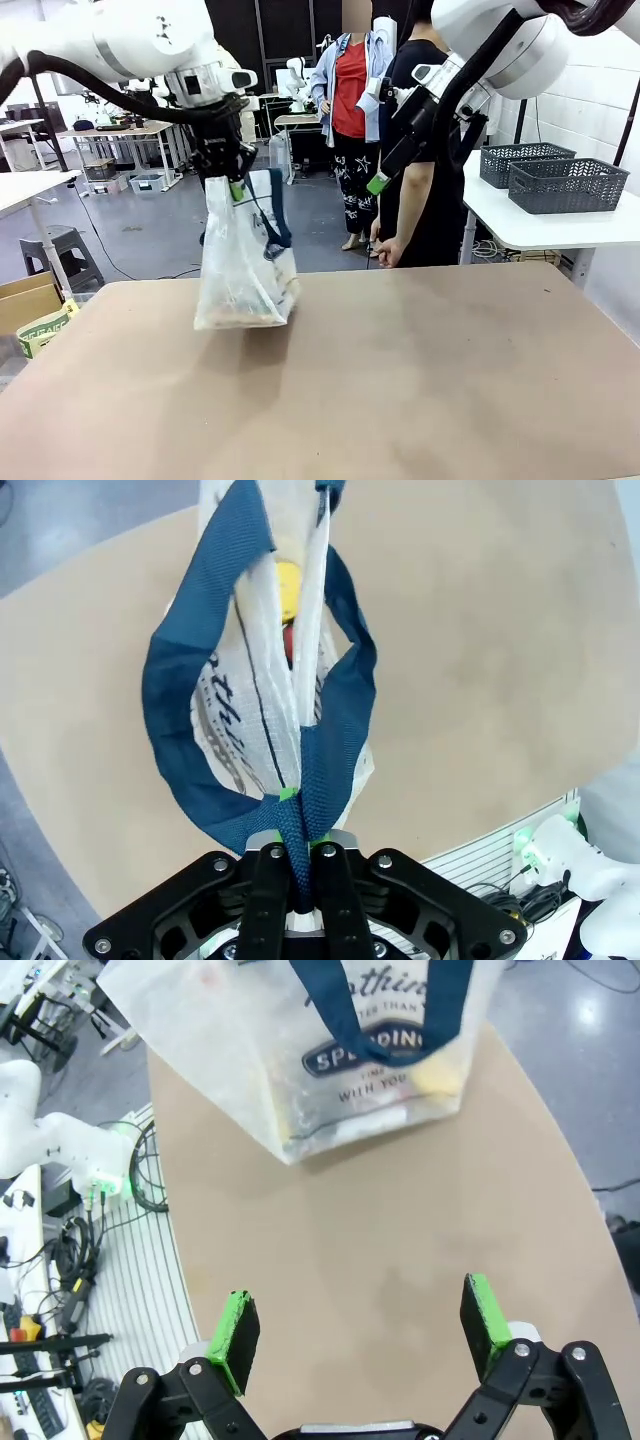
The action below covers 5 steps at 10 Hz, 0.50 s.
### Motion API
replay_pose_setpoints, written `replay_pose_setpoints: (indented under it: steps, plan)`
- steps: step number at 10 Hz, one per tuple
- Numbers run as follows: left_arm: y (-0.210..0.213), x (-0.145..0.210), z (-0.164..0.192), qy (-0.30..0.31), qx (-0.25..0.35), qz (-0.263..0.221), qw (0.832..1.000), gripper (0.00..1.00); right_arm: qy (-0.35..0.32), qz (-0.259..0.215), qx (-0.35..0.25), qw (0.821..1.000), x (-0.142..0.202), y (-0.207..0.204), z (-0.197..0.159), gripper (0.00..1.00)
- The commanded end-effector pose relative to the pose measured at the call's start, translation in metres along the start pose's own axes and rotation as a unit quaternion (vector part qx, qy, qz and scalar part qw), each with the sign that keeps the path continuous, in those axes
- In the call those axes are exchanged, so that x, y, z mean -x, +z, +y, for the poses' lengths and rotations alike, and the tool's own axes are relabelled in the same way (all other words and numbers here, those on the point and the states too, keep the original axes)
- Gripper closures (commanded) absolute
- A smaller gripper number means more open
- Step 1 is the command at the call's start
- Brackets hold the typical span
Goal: Transfer purchased items from the store into the shopping bag.
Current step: Move the Reusable shopping bag to the right side of the table.
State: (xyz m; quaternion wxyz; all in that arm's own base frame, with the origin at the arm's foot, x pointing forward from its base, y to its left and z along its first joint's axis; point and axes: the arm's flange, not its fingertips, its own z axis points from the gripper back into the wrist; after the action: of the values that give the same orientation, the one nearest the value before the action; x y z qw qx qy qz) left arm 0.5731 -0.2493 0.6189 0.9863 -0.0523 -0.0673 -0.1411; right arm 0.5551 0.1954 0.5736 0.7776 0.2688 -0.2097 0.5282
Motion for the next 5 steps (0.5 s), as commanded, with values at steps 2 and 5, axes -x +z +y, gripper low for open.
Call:
replay_pose_setpoints:
  steps: [2,5]
  plan:
    - [0.034,0.0,0.016,0.006,-0.025,-0.016,1.0,1.0,-0.002,0.009,0.0,1.0,-0.001,0.002,0.001,0.0]
    - [0.043,0.003,0.046,0.038,-0.042,-0.016,0.998,1.0,-0.002,0.009,0.0,1.0,-0.001,0.002,0.001,0.0]
